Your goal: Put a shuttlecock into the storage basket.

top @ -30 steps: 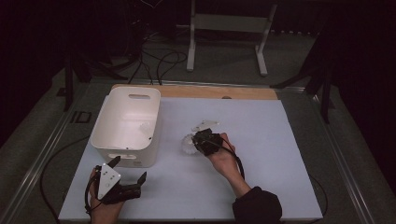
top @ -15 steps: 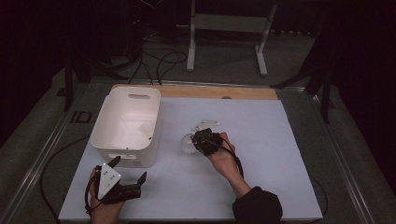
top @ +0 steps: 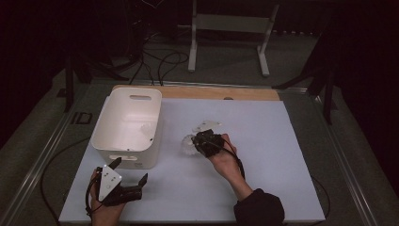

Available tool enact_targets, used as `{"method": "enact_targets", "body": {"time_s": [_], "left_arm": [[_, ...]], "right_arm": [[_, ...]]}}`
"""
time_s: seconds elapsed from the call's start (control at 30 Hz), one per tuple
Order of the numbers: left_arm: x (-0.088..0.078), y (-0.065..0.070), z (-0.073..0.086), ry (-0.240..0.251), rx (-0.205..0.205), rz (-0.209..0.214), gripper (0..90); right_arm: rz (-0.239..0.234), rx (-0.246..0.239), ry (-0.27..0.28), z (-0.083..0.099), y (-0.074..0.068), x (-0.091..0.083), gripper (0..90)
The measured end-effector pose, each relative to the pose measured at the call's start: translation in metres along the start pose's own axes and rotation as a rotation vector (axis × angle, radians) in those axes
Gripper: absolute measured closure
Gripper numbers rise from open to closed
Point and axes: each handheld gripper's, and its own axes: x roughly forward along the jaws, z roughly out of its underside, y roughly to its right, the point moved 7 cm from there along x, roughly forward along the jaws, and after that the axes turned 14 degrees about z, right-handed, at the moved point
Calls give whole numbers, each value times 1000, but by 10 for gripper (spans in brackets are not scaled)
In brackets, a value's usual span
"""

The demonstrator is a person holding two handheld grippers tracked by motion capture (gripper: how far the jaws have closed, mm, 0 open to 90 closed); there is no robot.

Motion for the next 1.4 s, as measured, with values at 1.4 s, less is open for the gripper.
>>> {"method": "enact_targets", "body": {"time_s": [1.4], "left_arm": [[1,0,1,-8,5,3,5]], "right_arm": [[-7,12,41,-11,0,-12,883]]}}
